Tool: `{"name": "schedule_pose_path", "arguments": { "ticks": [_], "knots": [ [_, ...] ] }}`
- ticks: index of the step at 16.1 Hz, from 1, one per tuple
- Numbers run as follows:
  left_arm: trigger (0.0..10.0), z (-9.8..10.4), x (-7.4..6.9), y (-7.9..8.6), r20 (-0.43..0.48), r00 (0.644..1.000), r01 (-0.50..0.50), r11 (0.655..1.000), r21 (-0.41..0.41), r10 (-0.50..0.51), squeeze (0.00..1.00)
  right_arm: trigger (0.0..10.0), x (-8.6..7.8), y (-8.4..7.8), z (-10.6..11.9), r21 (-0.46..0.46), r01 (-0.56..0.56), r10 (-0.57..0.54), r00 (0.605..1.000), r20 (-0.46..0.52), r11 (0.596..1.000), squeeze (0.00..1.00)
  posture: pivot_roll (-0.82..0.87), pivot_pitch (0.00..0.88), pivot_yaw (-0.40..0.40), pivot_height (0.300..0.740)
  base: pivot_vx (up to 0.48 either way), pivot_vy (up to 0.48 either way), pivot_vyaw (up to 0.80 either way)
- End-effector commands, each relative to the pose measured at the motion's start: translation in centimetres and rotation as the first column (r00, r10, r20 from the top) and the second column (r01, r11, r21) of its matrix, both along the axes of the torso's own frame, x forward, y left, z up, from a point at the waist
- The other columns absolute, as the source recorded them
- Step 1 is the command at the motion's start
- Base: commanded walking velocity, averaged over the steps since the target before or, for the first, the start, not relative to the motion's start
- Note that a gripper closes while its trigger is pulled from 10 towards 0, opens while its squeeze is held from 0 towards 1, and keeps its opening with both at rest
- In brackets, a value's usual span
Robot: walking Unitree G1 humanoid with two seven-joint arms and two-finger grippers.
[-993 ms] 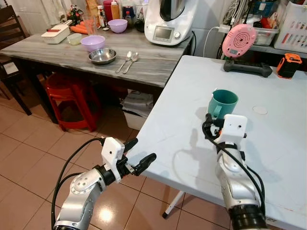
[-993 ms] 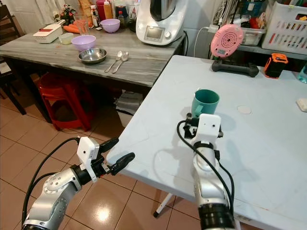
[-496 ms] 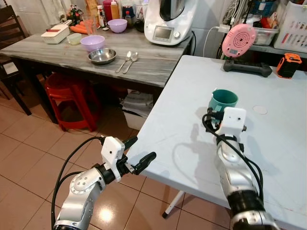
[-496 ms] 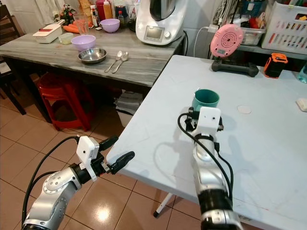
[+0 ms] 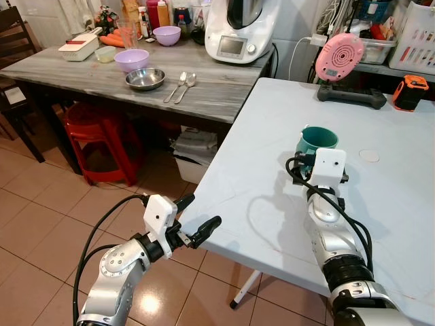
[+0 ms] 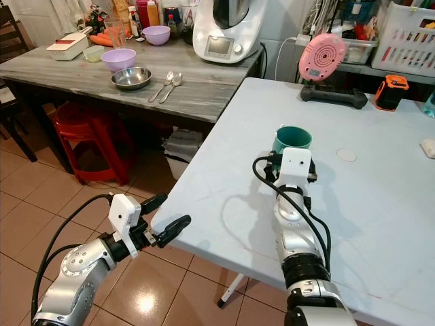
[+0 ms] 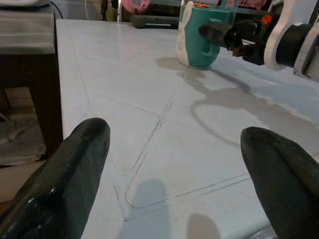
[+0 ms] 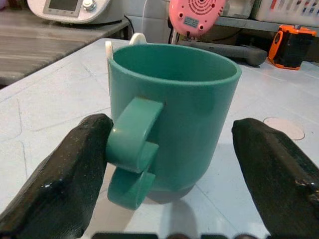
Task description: Setting the table
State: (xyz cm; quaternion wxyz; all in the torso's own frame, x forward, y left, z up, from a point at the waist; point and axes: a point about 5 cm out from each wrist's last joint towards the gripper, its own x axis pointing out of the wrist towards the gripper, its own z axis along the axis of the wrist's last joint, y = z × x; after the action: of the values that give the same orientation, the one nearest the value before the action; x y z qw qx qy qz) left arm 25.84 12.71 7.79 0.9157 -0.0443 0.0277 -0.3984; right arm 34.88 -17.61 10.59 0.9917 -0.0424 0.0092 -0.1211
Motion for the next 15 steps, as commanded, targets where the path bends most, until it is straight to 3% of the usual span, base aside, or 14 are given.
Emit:
{"name": "schedule_pose_path", "arguments": {
  "ticks": [1, 2, 3, 4, 5, 13, 15],
  "knots": [
    [10.0, 0.47, -0.01, -0.01, 0.021, 1.0, 0.007, 1.0, 0.012, -0.007, 0.0, 10.0, 0.18, -0.09, 0.18, 0.001, 0.014, -0.014, 1.0, 0.01, 1.0, 0.0, -0.01, 0.0, 0.019, 0.74, 0.0, 0.0, 0.0],
    [10.0, 0.51, 0.03, 0.07, 0.024, 1.0, 0.002, 1.0, 0.011, -0.002, 0.0, 10.0, 0.1, -0.22, 0.01, 0.002, 0.017, -0.017, 1.0, 0.009, 1.0, 0.0, -0.01, 0.0, 0.022, 0.74, 0.0, 0.0, 0.0],
    [10.0, 0.51, 0.06, 0.1, 0.025, 1.0, 0.0, 1.0, 0.014, -0.001, 0.0, 8.7, 0.07, -0.28, 0.0, 0.01, 0.018, -0.018, 1.0, 0.014, 1.0, 0.0, -0.01, 0.0, 0.024, 0.74, 0.0, 0.0, 0.0],
    [10.0, 0.53, 0.11, 0.17, 0.025, 1.0, -0.001, 1.0, 0.015, 0.001, 0.0, 2.5, 0.06, -0.38, -0.01, 0.008, 0.024, -0.024, 1.0, 0.018, 1.0, 0.0, -0.01, 0.0, 0.024, 0.74, 0.0, 0.0, 0.0],
    [10.0, 0.54, 0.18, 0.21, 0.026, 1.0, -0.002, 1.0, 0.016, 0.001, 0.0, 0.0, 0.05, -0.44, -0.03, 0.012, 0.026, -0.026, 0.999, 0.021, 1.0, 0.0, -0.01, 0.0, 0.025, 0.74, 0.0, 0.0, 0.0],
    [10.0, 0.65, 0.48, 0.24, 0.033, 0.999, 0.004, 1.0, 0.012, -0.004, 0.0, 0.0, 0.15, -0.7, -0.06, 0.017, 0.037, -0.037, 0.999, 0.031, 0.999, 0.0, -0.01, 0.0, 0.029, 0.74, 0.0, 0.0, 0.0],
    [10.0, 0.81, 0.34, -0.13, 0.023, 0.999, 0.05, 0.998, -0.027, -0.05, 0.0, 0.0, 0.06, -0.97, -0.16, 0.017, 0.042, -0.042, 0.999, 0.033, 0.999, 0.0, -0.01, 0.0, 0.031, 0.74, 0.0, 0.0, 0.0]
  ]
}}
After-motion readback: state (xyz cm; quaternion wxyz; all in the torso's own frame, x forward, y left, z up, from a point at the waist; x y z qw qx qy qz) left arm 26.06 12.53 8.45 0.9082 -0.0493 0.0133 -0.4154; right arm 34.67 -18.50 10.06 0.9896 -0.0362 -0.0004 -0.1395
